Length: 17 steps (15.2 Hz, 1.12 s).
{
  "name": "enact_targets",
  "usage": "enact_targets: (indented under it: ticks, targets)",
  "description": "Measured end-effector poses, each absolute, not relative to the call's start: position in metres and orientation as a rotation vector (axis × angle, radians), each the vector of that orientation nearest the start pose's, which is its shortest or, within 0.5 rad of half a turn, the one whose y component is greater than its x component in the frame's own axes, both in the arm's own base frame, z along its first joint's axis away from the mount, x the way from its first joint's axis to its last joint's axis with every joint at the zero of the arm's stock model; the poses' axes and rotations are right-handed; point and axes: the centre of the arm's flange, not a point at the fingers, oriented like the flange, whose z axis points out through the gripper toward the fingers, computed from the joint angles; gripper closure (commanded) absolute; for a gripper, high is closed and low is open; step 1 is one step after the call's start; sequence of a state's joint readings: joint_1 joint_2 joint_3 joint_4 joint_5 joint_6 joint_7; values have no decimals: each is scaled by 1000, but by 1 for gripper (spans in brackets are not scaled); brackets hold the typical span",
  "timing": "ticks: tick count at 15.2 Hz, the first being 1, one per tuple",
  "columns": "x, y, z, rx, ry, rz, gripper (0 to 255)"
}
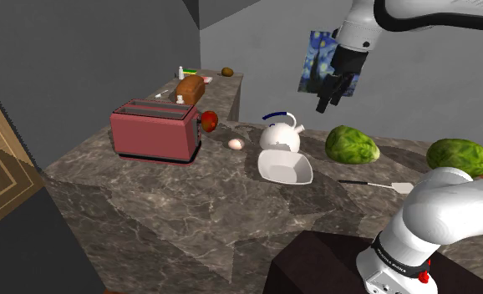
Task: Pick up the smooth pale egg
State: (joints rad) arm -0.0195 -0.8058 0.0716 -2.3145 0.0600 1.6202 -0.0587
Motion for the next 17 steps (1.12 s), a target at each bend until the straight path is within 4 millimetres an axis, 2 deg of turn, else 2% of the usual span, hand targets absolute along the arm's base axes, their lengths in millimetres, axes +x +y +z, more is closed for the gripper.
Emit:
enact_targets:
  ticks: [2, 4, 17]
  targets:
    - [311, 30, 618, -3127, -145, -171, 0]
    - [329, 33, 606, -3126, -149, -165, 0]
    - [471, 33, 507, -3126, -177, -127, 0]
